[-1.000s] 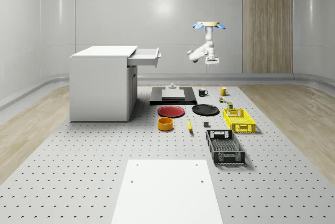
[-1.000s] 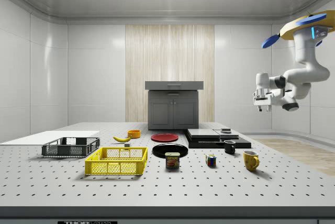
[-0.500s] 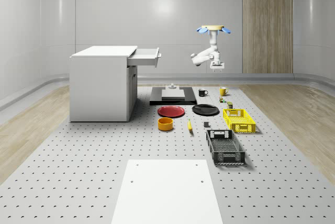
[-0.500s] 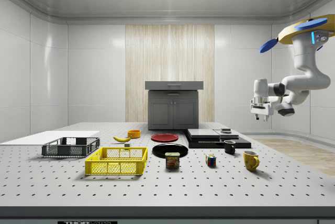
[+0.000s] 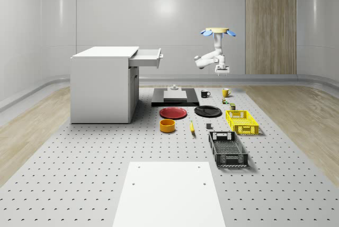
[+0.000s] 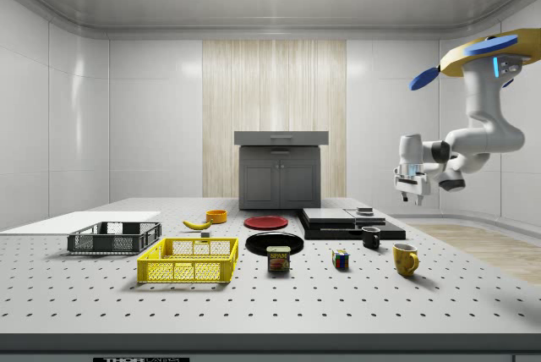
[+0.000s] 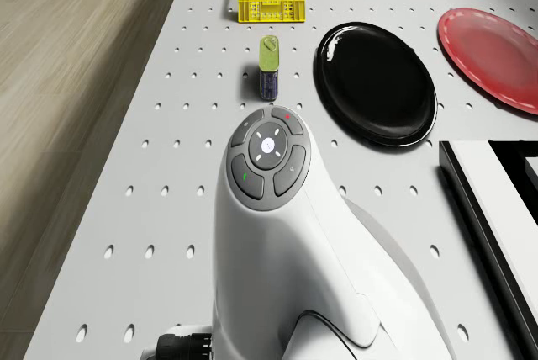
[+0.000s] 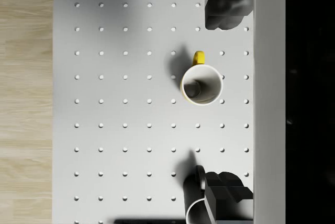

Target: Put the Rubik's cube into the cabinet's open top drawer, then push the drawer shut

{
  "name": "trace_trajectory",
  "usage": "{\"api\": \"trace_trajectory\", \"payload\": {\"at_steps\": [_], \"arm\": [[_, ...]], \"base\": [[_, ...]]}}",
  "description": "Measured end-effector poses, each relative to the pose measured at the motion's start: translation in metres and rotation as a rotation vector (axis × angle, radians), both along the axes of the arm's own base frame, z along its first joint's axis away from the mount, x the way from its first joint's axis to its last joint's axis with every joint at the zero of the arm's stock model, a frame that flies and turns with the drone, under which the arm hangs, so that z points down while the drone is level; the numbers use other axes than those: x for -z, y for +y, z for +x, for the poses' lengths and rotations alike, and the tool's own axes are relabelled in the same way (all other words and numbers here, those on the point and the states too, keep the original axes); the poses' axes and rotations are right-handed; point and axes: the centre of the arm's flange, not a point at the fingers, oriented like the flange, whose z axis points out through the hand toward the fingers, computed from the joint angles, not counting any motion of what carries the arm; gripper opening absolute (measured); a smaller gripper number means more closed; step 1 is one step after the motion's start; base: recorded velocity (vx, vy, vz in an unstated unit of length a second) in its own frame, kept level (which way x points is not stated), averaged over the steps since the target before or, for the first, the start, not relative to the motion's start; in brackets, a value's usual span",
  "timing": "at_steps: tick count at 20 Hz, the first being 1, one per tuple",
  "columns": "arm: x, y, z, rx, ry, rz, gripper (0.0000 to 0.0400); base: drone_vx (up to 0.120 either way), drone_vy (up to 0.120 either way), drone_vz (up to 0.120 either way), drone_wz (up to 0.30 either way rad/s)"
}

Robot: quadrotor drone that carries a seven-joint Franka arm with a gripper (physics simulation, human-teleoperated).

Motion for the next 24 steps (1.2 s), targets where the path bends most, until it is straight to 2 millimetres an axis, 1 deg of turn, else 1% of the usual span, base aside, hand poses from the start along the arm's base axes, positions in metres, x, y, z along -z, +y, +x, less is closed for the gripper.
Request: {"api": "trace_trajectory", "payload": {"at_steps": [7, 24], "arm": [[0.0000, -0.0001, 0.0000, 0.000, 0.000, -0.001, 0.0400], [0.0000, -0.0001, 0.0000, 0.000, 0.000, -0.001, 0.0400]], "base": [[0.120, 0.000, -0.006, 0.000], [0.120, 0.000, -0.120, 0.000]]}}
